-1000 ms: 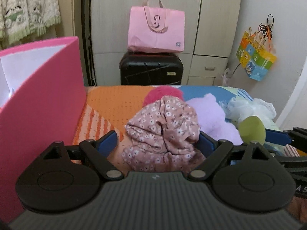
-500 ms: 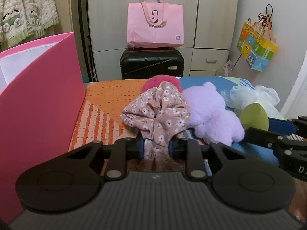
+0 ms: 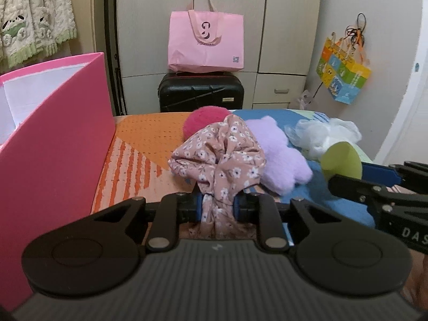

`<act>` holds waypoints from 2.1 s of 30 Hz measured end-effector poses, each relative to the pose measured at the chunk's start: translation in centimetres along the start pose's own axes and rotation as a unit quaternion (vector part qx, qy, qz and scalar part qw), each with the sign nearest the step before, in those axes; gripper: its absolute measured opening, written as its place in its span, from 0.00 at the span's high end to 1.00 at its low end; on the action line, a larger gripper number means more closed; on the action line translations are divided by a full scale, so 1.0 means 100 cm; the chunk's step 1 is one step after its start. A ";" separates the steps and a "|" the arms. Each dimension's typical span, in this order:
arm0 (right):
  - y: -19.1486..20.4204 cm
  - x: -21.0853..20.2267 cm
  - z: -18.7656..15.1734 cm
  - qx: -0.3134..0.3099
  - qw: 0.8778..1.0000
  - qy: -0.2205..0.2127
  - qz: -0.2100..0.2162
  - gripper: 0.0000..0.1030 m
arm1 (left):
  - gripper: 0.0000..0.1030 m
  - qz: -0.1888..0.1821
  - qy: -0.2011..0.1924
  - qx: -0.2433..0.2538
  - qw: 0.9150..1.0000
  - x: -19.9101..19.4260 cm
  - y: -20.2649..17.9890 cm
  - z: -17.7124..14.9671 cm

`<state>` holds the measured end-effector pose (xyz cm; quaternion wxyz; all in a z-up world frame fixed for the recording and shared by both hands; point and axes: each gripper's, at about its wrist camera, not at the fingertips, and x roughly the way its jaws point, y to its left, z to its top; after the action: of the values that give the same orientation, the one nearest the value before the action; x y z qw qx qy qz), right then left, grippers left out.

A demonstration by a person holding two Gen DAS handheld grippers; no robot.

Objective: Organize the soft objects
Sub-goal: 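Close the left gripper on the floral cloth while the right gripper closes on the green sponge, then carry the floral cloth and green sponge with both grippers over the pink box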

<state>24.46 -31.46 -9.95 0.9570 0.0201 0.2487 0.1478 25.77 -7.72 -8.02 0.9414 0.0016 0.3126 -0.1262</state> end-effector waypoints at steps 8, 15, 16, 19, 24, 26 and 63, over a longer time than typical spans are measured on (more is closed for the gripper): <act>0.011 -0.021 -0.007 0.005 1.000 -0.004 -0.002 0.58 | 0.81 -0.027 0.004 -0.003 1.000 -0.030 -0.002 -0.013; 0.030 -0.038 -0.016 -0.008 1.000 0.007 -0.002 0.58 | 0.81 -0.039 0.024 0.008 0.999 -0.054 -0.003 -0.029; 0.032 -0.040 -0.017 -0.009 1.000 0.010 -0.002 0.58 | 0.81 -0.043 0.026 0.008 0.999 -0.057 -0.004 -0.030; 0.039 -0.047 -0.019 -0.011 1.000 0.014 -0.004 0.58 | 0.81 -0.054 0.034 0.007 0.998 -0.066 -0.003 -0.034; 0.050 -0.061 -0.022 -0.006 1.000 0.026 -0.009 0.58 | 0.81 -0.078 0.052 -0.003 0.996 -0.081 0.004 -0.039; 0.053 -0.066 -0.025 -0.005 0.999 0.033 -0.009 0.58 | 0.81 -0.091 0.063 -0.015 0.994 -0.086 0.009 -0.042; 0.171 -0.146 0.014 -0.047 0.987 0.006 0.150 0.58 | 0.81 -0.062 -0.033 0.008 0.997 -0.250 0.097 -0.034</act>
<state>8.33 -19.30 0.05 0.9222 0.0113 0.2417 0.3017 6.78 7.88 3.27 0.9414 -0.0141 0.2802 -0.1871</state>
